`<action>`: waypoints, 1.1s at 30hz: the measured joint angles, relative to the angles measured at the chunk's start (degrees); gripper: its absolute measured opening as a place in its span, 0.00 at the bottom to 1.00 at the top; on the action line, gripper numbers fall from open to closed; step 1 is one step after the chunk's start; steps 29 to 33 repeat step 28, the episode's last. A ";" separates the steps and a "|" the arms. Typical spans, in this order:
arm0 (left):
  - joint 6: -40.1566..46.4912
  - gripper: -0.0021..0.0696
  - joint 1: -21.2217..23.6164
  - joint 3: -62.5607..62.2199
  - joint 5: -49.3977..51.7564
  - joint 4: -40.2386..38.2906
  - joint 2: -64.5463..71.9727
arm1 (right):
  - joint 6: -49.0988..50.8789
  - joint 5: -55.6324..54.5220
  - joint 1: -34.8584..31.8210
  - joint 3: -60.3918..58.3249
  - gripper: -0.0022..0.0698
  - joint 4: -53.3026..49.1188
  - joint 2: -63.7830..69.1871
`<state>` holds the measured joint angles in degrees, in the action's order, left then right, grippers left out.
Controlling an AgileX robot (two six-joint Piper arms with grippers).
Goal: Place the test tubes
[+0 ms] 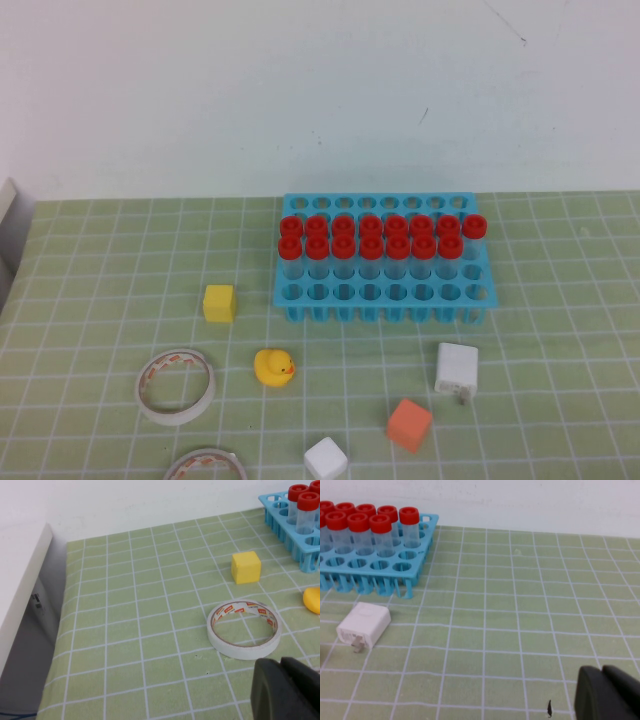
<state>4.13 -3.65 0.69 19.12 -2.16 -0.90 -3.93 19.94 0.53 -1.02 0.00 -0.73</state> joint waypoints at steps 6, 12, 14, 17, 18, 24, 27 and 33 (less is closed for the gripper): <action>0.00 0.03 0.00 0.00 0.00 0.00 0.00 | 0.00 0.00 0.00 0.00 0.03 0.00 0.00; 0.00 0.03 0.00 0.00 0.00 0.00 0.00 | 0.00 0.00 0.00 0.00 0.03 -0.35 0.00; 0.00 0.03 0.00 0.00 0.00 0.00 0.00 | 0.00 0.00 0.00 0.00 0.03 -0.78 0.00; 0.00 0.03 0.00 0.00 0.00 0.00 0.00 | 0.00 0.08 0.00 0.00 0.03 -1.04 0.00; 0.00 0.03 0.00 0.00 0.00 0.00 0.00 | 0.00 0.08 0.00 0.00 0.03 -1.04 0.00; 0.00 0.03 0.00 0.00 0.00 0.00 0.00 | 0.00 0.08 0.00 0.00 0.03 -1.14 0.00; 0.00 0.03 0.00 0.00 0.00 0.00 0.00 | 0.00 0.08 0.00 0.00 0.03 -1.14 0.00; 0.00 0.03 0.00 0.00 0.00 0.00 0.00 | 0.00 0.08 0.00 0.00 0.03 -1.14 0.00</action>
